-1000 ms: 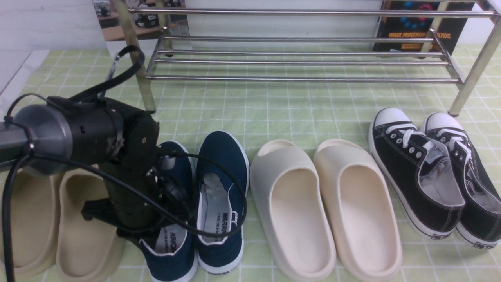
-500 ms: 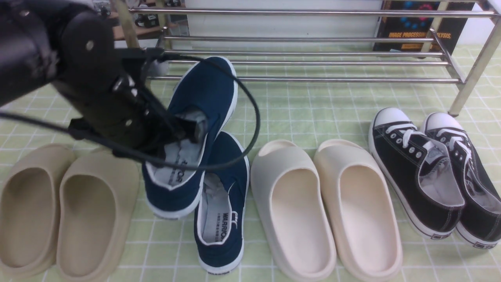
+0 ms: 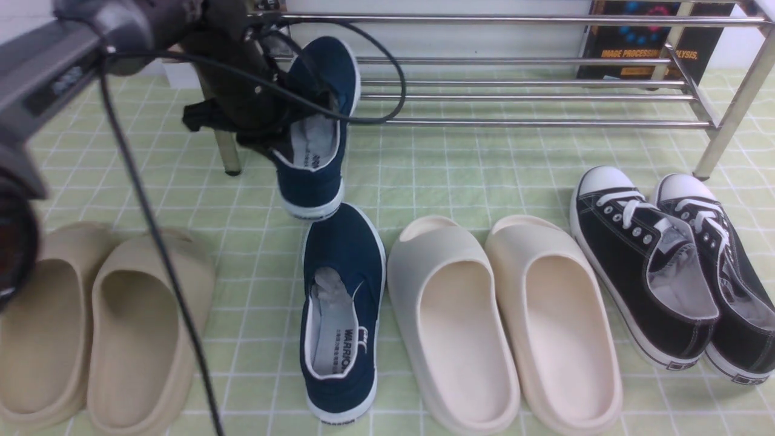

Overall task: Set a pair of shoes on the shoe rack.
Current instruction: Use the left arm to put a shoe into the shoe rack

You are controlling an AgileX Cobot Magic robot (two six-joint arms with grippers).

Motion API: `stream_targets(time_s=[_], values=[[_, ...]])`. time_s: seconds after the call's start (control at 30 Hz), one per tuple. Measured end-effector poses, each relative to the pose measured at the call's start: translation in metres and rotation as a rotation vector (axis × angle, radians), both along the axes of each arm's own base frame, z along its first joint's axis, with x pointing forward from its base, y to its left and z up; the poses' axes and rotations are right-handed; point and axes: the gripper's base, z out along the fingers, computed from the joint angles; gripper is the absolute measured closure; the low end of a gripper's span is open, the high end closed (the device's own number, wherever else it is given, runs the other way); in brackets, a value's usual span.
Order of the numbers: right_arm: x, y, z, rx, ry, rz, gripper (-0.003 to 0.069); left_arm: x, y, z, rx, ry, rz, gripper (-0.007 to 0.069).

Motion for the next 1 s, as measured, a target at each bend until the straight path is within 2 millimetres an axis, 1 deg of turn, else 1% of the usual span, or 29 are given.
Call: stream_targets(time_s=[0.03, 0.13, 0.17, 0.33, 0.6, 0.77, 0.93, 1.0], values=[[0.0, 0.0, 0.0, 0.0, 0.0, 0.0, 0.0419, 0.011, -0.002, 0.002, 0.003, -0.015, -0.003, 0.0615], [0.0, 0.0, 0.0, 0.0, 0.0, 0.0, 0.0419, 0.033, -0.005, -0.006, 0.036, -0.035, -0.004, 0.0615], [0.0, 0.0, 0.0, 0.0, 0.0, 0.0, 0.0419, 0.04, -0.005, -0.004, 0.047, -0.057, -0.003, 0.0615], [0.0, 0.0, 0.0, 0.0, 0.0, 0.0, 0.0419, 0.055, -0.007, -0.007, 0.056, -0.107, 0.009, 0.0615], [0.0, 0.0, 0.0, 0.0, 0.0, 0.0, 0.0419, 0.064, -0.009, -0.01, 0.031, -0.166, 0.038, 0.0607], [0.0, 0.0, 0.0, 0.0, 0.0, 0.0, 0.0419, 0.066, -0.008, -0.009, 0.028, -0.191, 0.056, 0.055], [0.0, 0.0, 0.0, 0.0, 0.0, 0.0, 0.0419, 0.068, -0.007, -0.001, 0.026, -0.237, 0.07, 0.0414], [0.0, 0.0, 0.0, 0.0, 0.0, 0.0, 0.0419, 0.067, -0.007, 0.002, 0.03, -0.244, 0.07, 0.0393]])
